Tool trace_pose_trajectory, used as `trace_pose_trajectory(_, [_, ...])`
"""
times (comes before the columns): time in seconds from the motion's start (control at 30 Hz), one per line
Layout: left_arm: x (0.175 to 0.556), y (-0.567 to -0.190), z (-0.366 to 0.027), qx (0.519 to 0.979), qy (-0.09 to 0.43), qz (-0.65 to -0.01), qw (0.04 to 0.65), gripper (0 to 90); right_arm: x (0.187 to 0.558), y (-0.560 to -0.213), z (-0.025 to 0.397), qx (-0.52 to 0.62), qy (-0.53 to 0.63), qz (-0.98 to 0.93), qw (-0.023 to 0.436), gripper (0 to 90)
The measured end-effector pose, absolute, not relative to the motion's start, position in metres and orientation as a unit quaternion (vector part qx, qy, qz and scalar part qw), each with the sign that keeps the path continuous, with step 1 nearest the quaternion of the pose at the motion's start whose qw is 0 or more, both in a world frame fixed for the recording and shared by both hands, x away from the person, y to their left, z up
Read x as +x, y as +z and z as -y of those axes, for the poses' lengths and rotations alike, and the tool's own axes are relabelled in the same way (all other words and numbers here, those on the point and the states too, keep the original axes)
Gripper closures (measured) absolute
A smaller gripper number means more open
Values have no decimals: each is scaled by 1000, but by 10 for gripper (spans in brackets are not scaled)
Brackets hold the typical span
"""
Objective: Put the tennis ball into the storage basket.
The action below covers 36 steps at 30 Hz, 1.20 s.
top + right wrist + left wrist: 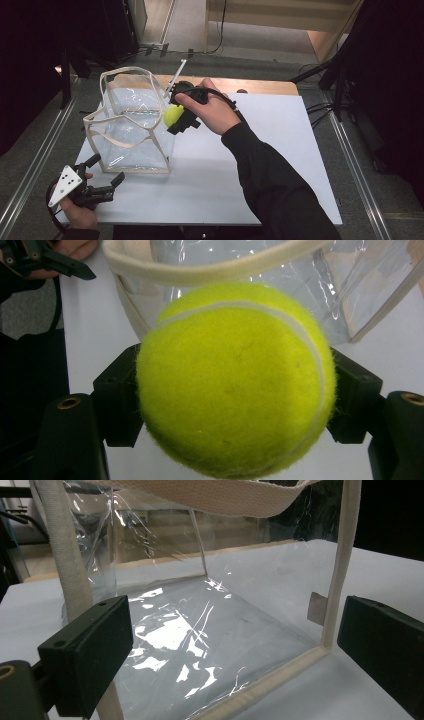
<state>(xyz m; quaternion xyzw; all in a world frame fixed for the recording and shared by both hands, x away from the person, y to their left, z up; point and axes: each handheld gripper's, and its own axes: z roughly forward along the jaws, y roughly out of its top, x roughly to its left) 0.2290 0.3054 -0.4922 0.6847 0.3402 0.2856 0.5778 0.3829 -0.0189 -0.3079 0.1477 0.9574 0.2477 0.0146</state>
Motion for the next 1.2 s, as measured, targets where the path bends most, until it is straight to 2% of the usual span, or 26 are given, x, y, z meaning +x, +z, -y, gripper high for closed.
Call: trace_pose_trajectory(1.2, [229, -492, -305, 685, 285, -340, 578, 13, 383, -267, -9, 130, 256, -957, 34, 233])
